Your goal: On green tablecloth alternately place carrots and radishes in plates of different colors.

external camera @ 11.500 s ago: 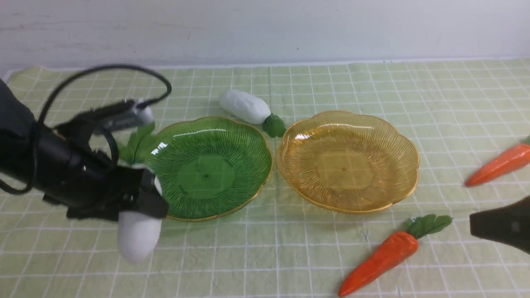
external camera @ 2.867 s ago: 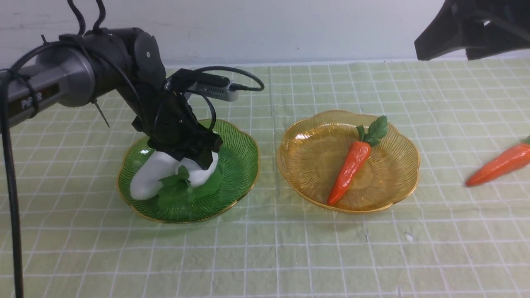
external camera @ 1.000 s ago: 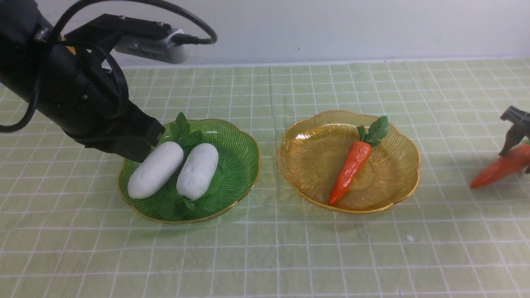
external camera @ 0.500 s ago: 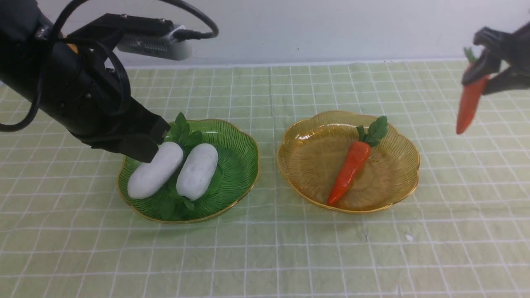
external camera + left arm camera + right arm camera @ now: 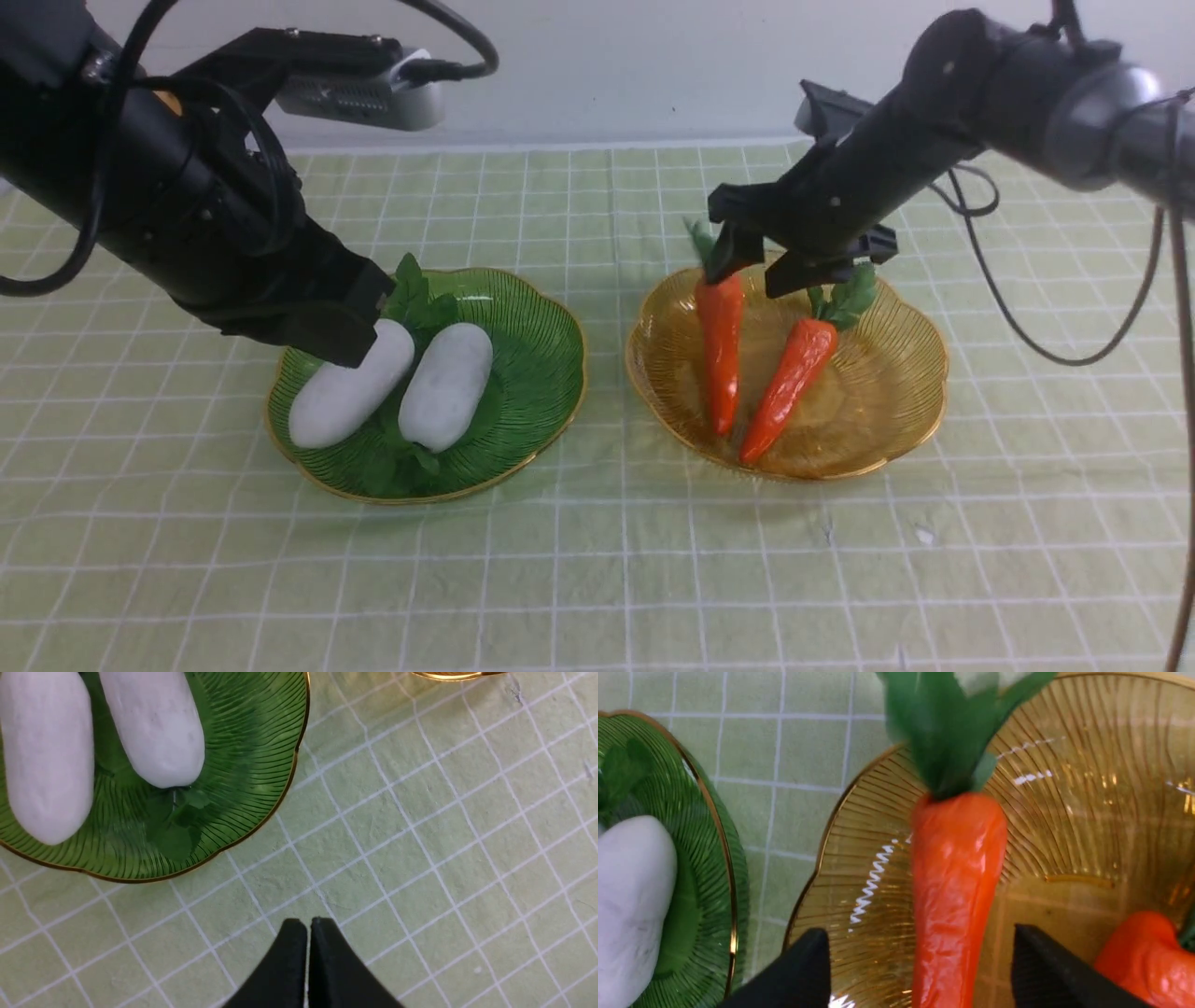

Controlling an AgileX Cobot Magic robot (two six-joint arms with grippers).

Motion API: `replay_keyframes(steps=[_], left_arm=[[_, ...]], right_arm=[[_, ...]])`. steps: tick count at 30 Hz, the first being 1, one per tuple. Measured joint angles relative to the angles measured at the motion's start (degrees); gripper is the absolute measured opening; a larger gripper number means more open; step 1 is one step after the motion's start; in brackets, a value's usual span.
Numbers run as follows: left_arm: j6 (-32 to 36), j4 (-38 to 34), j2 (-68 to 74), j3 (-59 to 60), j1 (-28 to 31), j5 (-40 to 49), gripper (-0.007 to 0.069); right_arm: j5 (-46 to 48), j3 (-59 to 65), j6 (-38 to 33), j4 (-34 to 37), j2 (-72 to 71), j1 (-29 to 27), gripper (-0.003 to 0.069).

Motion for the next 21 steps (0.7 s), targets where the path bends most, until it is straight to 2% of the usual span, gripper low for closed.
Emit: replay_keyframes(steps=[3, 5, 7, 8, 10, 11, 12, 13, 14, 16, 18, 21], left_arm=[[0.0, 0.0, 0.0, 0.0, 0.0, 0.0, -0.0008], [0.0, 0.0, 0.0, 0.0, 0.0, 0.0, -0.0008], [0.27, 0.0, -0.02, 0.0, 0.0, 0.0, -0.0008], [0.37, 0.0, -0.07, 0.0, 0.0, 0.0, -0.0008], [1.08, 0.0, -0.4, 0.0, 0.0, 0.0, -0.0008], [1.65, 0.07, -1.24, 0.4, 0.0, -0.05, -0.0008], [1.72, 0.02, -1.47, 0.46, 0.0, -0.05, -0.0008], [1.9, -0.04, -2.42, 0.96, 0.0, -0.05, -0.0008], [1.9, -0.11, -2.57, 1.06, 0.0, -0.05, -0.0008], [2.02, -0.88, -5.03, 2.67, 0.0, -0.03, -0.0008], [2.22, -1.91, -6.95, 4.14, 0.0, -0.33, -0.0008], [2.37, -3.68, -10.63, 6.85, 0.0, -3.01, -0.0008]], right_arm=[[-0.24, -0.19, 0.65, -0.86, 0.24, 0.07, 0.0581], [2.35, -1.68, 0.65, -1.28, 0.24, -0.34, 0.0591], [9.37, -5.66, -0.19, -2.7, -0.18, -1.39, 0.0559], [9.92, -6.52, -0.3, -2.85, -0.38, -1.51, 0.0553], [13.05, -10.72, -0.77, -5.36, -1.99, -2.6, 0.0467], [13.69, -13.65, -0.36, -8.97, -5.08, -3.57, 0.0368], [13.69, -13.65, -0.21, -9.4, -6.12, -3.83, 0.0355], [14.02, -14.88, 1.31, -12.43, -10.35, -4.59, 0.0239], [13.99, -15.05, 1.56, -13.28, -11.0, -4.68, 0.0224], [14.53, -15.45, 4.71, -18.48, -21.55, -5.54, 0.0052], [14.77, -14.78, 5.97, -21.77, -29.05, -5.59, 0.001], [14.84, -10.11, 7.54, -23.75, -42.75, -5.54, -0.001]])
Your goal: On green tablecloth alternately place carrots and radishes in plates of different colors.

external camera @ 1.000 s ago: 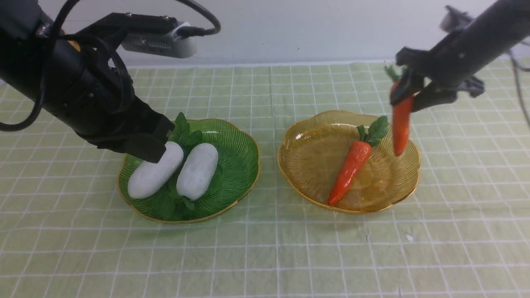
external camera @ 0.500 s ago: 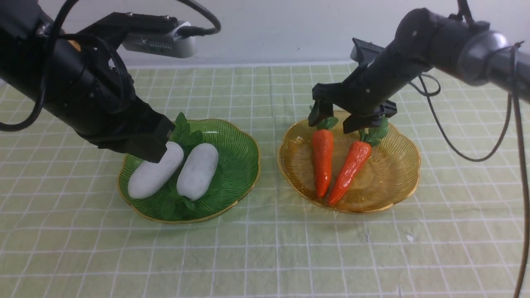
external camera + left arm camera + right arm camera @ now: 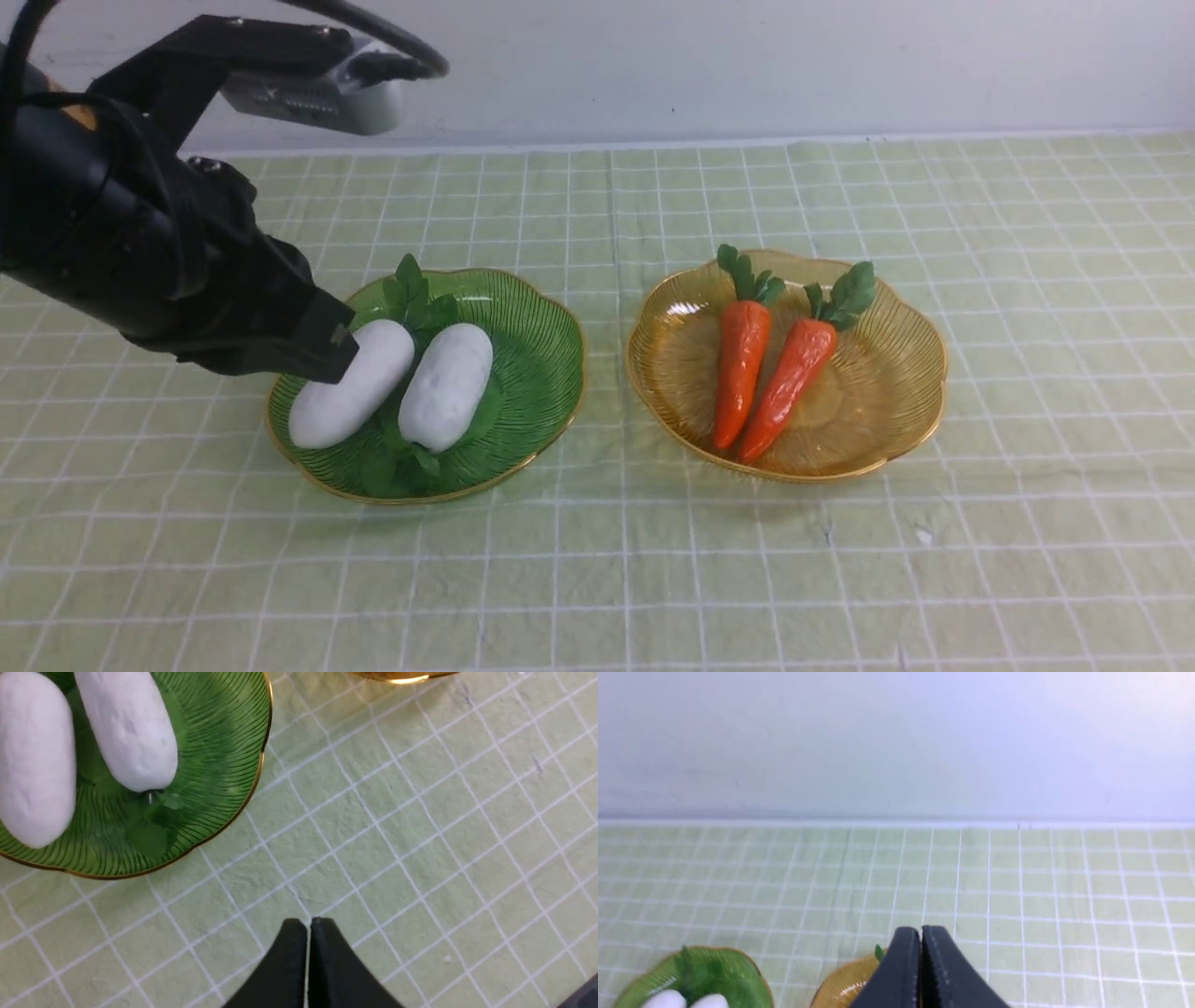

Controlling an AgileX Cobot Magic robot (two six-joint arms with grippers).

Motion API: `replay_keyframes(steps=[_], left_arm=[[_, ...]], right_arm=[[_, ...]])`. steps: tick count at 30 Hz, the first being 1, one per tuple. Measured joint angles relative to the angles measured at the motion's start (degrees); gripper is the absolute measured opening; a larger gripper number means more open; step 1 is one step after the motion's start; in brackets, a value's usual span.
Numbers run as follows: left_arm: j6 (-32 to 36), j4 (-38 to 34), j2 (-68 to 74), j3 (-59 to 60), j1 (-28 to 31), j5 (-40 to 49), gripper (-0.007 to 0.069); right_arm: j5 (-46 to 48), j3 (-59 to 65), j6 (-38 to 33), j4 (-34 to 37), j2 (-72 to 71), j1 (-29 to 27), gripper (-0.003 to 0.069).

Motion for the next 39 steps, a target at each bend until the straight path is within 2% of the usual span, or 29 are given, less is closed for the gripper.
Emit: replay_keyframes(steps=[2, 3, 4, 5, 6, 9, 10, 11, 13, 14, 15, 18, 21, 28, 39], left_arm=[[0.32, -0.94, -2.27, 1.92, 0.0, -1.92, -0.0008], [0.37, -1.17, -2.82, 2.44, 0.0, -2.43, -0.0008], [0.66, -2.2, -4.91, 4.62, 0.0, -4.68, -0.0008], [1.17, -2.86, -6.7, 6.04, 0.0, -6.21, -0.0008], [1.28, -3.22, -7.27, 6.59, 0.0, -6.76, -0.0008], [3.11, -6.18, -11.55, 10.78, 0.0, -10.42, -0.0008], [3.63, -6.78, -12.46, 11.36, 0.0, -10.75, -0.0008], [3.81, -6.92, -12.62, 11.48, 0.0, -10.8, -0.0008], [4.63, -8.57, -14.22, 12.63, 0.0, -10.87, -0.0008], [4.64, -8.82, -14.42, 12.83, 0.0, -10.87, -0.0008], [4.84, -10.58, -15.55, 13.89, 0.0, -11.33, -0.0008], [4.9, -14.92, -18.59, 17.71, 0.0, -14.59, -0.0008], [4.9, -17.2, -24.78, 23.52, 0.0, -18.66, -0.0008], [5.02, -16.96, -42.55, 33.63, 0.0, -29.73, -0.0008], [5.09, -17.13, -58.19, 39.96, 0.0, -37.73, -0.0008]], right_arm=[[-0.23, 5.96, 0.15, -0.18, -9.06, 0.0, -0.0013], [-0.39, 5.96, 0.15, -0.18, -9.06, 0.0, -0.0013], [-3.45, 12.78, 0.15, -0.33, -17.83, 0.0, -0.0014], [-9.65, 21.26, 0.18, -0.33, -24.65, 0.0, -0.0014], [-11.62, 23.86, 0.23, -0.33, -26.99, 0.0, -0.0014], [-33.7, 48.99, 0.29, -0.33, -47.62, 0.0, -0.0014], [-37.6, 55.39, 0.36, -0.33, -52.49, 0.0, -0.0014], [-37.6, 55.39, 0.36, -0.33, -52.49, 0.0, -0.0014], [-49.07, 70.26, 0.36, -0.33, -61.95, 0.0, -0.0014], [-50.73, 72.37, 0.36, -0.33, -63.82, 0.0, -0.0014], [-58.8, 81.72, 0.36, -0.28, -69.07, 0.0, -0.0014], [-70.48, 93.27, 0.13, -0.44, -77.16, 0.0, -0.0014], [-79.28, 97.99, -2.18, -1.57, -83.75, 0.0, -0.0014], [-81.16, 98.69, -9.23, -1.58, -85.79, 0.0, -0.0014], [-79.58, 98.71, -10.41, -1.58, -85.79, 0.0, -0.0014]])
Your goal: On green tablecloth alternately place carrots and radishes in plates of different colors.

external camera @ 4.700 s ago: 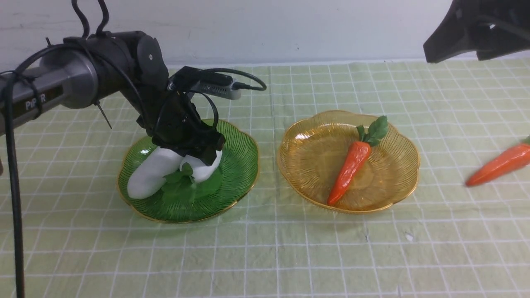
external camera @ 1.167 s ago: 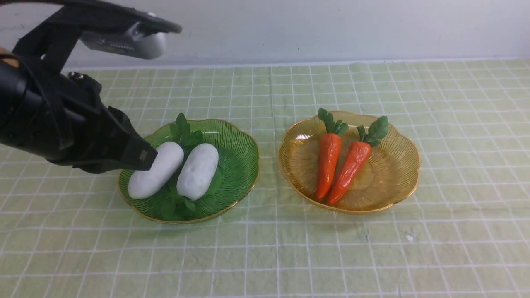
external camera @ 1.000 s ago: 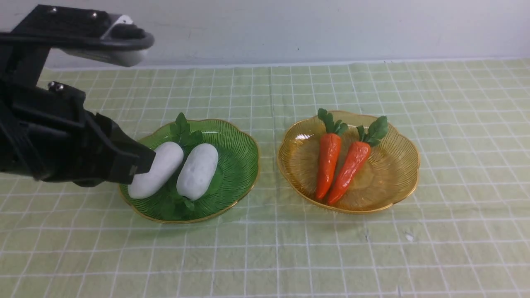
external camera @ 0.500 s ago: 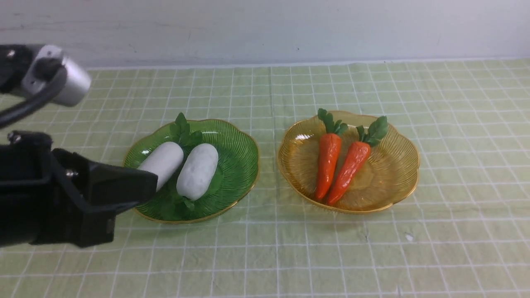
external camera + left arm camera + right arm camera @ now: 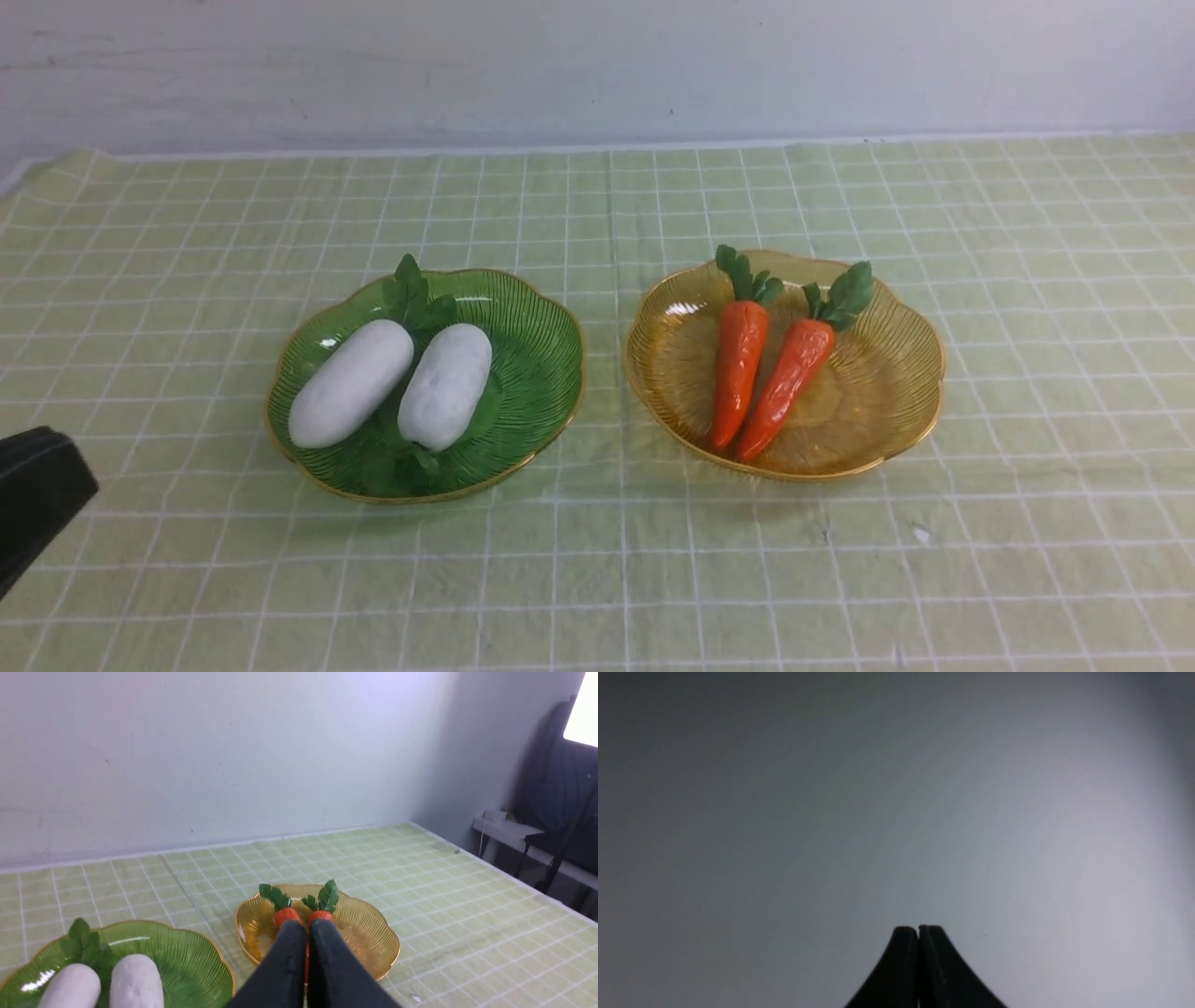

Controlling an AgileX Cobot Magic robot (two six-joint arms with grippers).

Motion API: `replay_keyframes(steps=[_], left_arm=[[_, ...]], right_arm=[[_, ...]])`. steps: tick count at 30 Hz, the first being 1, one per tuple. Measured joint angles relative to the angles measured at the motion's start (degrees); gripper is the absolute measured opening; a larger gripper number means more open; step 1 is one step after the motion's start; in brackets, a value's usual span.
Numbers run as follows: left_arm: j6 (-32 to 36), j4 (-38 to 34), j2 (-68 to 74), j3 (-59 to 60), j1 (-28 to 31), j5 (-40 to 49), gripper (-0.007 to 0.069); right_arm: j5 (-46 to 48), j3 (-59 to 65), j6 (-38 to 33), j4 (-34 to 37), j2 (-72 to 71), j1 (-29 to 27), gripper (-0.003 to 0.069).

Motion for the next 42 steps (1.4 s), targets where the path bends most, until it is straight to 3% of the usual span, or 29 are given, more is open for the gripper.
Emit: replay_keyframes(steps=[17, 22, 28, 36, 42], left_arm=[[0.81, 2.23, -0.84, 0.32, 0.0, -1.17, -0.0008], [-4.98, 12.56, -1.67, 2.7, 0.0, -1.29, -0.0008], [-20.57, 30.28, -7.91, 12.08, 2.29, -3.72, -0.0008], [-23.02, 33.07, -14.68, 27.19, 11.94, -4.65, -0.0008], [-19.44, 33.3, -14.68, 35.06, 13.56, -4.65, -0.0008]], right_arm=[[0.02, 0.0, 0.0, -0.04, 0.0, 0.0, -0.0014], [0.02, 0.0, 0.0, -0.04, 0.0, 0.0, -0.0014], [0.02, 0.0, 0.0, -0.04, 0.0, 0.0, -0.0014], [0.07, 0.0, 0.0, -0.04, 0.0, 0.0, -0.0014], [0.15, 0.0, 0.0, -0.04, 0.0, 0.0, -0.0014]])
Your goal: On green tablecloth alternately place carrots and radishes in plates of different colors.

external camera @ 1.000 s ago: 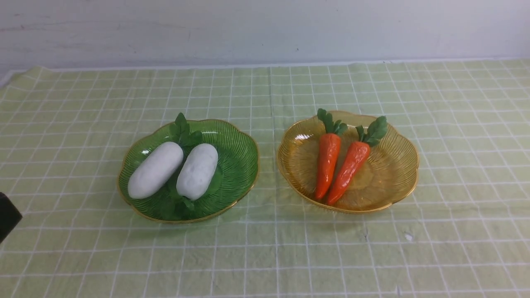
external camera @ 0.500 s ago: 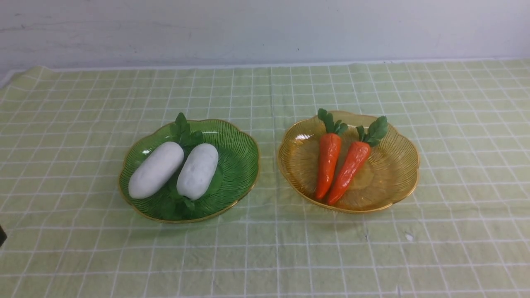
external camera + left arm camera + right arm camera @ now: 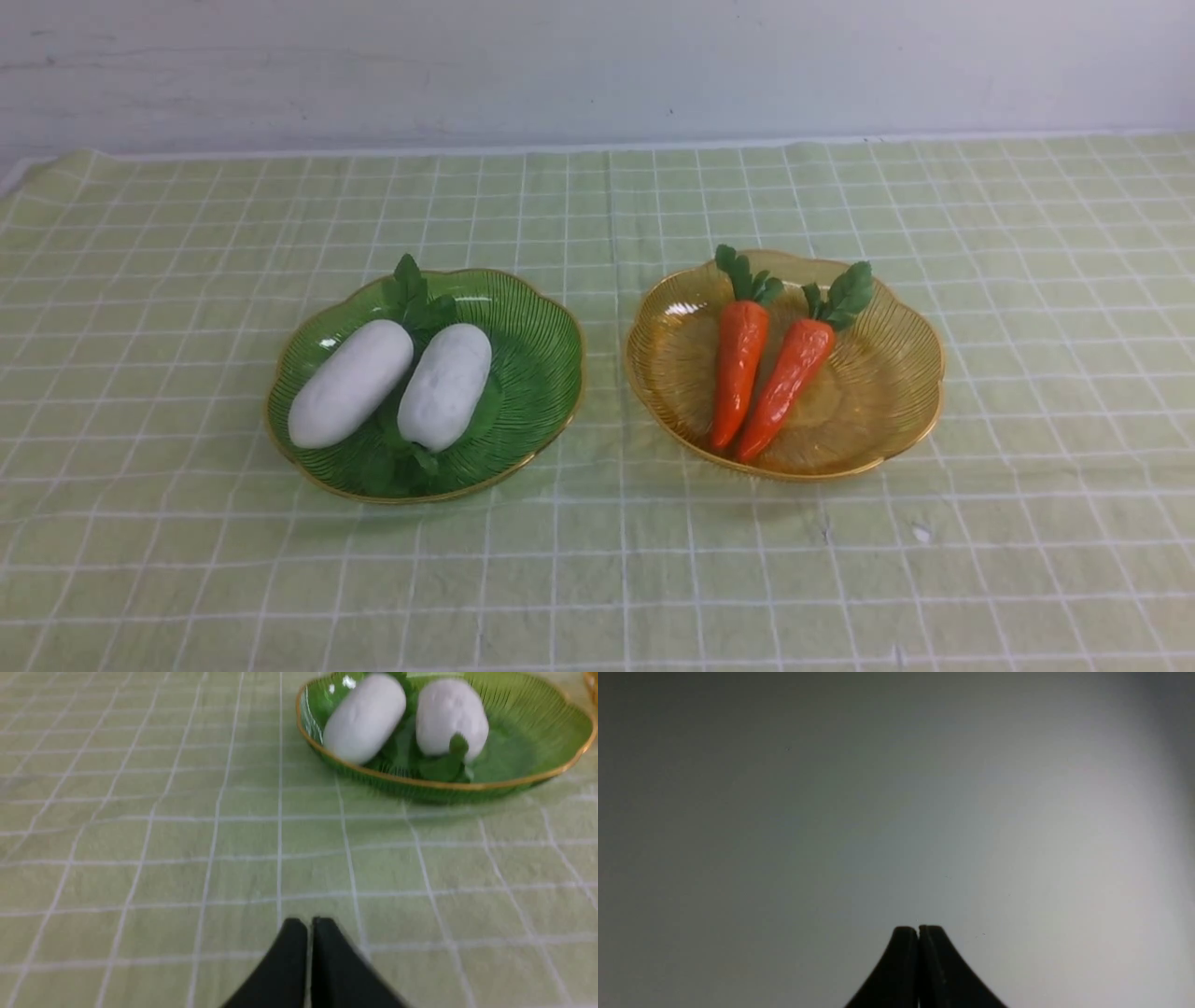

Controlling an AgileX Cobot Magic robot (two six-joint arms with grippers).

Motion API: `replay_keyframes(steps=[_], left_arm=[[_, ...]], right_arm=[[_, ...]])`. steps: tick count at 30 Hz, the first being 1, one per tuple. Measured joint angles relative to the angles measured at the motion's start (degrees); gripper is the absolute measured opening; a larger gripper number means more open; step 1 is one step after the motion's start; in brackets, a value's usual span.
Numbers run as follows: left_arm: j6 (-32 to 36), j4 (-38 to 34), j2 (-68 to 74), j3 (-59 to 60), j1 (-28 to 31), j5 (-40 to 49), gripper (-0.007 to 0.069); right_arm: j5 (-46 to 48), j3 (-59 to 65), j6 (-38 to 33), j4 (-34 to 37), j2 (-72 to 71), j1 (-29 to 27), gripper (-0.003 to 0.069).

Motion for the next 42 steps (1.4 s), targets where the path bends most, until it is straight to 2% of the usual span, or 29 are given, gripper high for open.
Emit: replay_keyframes(steps=[5, 12, 37, 40, 42], left_arm=[[1.05, 0.21, 0.0, 0.66, -0.18, -3.27, -0.0008], [1.34, 1.07, 0.0, 0.78, -5.17, -3.8, -0.0008], [1.34, 0.83, 0.0, 0.78, -5.24, -3.82, -0.0008], [1.34, 0.83, 0.0, 0.78, -5.24, -3.82, -0.0008], [1.34, 0.83, 0.0, 0.78, -5.24, -3.82, -0.0008]], right_arm=[[0.0, 0.0, 0.0, 0.0, 0.0, 0.0, -0.0014], [0.0, 0.0, 0.0, 0.0, 0.0, 0.0, -0.0014], [0.11, 0.0, -0.75, -0.07, 0.0, 0.0, -0.0014], [3.57, 0.0, -3.5, -0.37, 0.0, -0.06, -0.0014], [9.54, 0.51, -4.91, -0.61, 0.0, -0.91, -0.0014]])
